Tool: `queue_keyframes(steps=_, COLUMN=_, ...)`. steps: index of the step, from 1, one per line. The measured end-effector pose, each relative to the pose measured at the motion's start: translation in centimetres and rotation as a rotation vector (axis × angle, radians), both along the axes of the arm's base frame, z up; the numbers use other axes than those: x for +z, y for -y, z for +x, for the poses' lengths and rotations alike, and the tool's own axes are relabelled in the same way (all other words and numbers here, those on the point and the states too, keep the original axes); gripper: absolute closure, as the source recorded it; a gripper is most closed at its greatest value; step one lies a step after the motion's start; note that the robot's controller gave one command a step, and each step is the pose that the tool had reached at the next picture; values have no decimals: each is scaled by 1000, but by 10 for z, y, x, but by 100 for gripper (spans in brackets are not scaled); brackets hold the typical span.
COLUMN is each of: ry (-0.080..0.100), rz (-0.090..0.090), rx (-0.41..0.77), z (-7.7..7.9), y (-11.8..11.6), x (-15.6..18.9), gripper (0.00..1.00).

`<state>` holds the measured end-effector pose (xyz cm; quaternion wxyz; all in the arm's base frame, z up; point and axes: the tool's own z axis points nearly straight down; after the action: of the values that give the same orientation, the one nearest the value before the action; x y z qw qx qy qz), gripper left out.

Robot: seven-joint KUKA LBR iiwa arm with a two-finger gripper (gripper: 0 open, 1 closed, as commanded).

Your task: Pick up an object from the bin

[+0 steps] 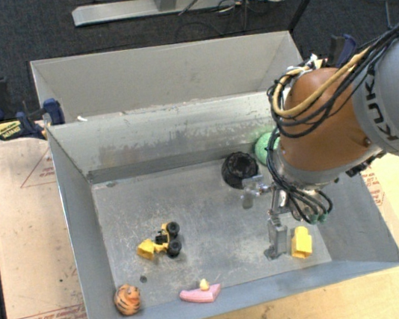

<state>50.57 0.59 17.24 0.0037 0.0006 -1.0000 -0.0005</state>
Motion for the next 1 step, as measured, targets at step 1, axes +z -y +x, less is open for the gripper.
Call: queue_keyframes(steps=1, ry=8, rz=0, rx=0, z=2, y=0, x=4, gripper=0)
